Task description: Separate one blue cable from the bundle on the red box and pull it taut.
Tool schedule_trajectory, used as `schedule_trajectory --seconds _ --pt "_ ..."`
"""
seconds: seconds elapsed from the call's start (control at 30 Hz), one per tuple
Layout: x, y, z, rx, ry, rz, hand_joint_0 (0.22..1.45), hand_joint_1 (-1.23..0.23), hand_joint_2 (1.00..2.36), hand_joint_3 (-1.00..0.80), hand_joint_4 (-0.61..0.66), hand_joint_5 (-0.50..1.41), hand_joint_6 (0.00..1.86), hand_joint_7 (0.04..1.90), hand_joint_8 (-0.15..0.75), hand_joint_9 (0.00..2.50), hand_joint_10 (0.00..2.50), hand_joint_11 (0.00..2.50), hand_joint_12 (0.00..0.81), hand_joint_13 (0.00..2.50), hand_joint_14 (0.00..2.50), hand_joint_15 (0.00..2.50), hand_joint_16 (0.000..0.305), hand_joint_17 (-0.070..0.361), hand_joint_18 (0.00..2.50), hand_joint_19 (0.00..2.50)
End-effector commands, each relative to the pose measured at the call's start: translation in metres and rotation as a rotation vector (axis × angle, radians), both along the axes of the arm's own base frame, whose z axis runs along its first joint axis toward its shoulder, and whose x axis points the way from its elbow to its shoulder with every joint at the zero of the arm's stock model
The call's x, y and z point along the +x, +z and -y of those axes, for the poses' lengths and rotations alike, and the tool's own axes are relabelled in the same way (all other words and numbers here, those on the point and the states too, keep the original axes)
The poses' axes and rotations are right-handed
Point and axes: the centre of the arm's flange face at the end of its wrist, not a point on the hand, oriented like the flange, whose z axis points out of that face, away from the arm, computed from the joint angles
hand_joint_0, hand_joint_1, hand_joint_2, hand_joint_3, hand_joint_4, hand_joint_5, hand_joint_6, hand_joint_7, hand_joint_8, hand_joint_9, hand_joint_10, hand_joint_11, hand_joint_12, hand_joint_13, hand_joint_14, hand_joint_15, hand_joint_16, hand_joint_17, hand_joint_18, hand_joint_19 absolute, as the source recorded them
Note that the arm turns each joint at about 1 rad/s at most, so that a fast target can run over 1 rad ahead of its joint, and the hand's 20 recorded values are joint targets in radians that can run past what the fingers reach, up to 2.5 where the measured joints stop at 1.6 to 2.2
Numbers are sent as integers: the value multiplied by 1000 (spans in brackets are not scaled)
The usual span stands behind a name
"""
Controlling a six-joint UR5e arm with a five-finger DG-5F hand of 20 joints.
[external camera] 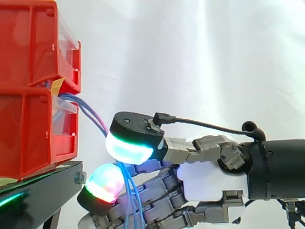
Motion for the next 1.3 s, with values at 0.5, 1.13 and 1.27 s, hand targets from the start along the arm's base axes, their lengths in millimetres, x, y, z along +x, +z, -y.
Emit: schedule_trajectory --seconds 0.5,1.13,1.27 --pt "-10 26 13 -4 -13 -25 528 -527 1000 -500 259 -101 555 1342 320 615 3 110 359 539 6 183 53 119 478 343" --pt "-23 58 29 -18 -27 -46 607 -586 1005 -436 240 -103 583 1334 308 626 3 110 347 554 6 189 50 112 491 355" --pt "-25 61 29 -23 -27 -57 613 -605 1007 -394 223 -112 608 1310 306 626 3 129 344 557 6 189 50 112 486 357"
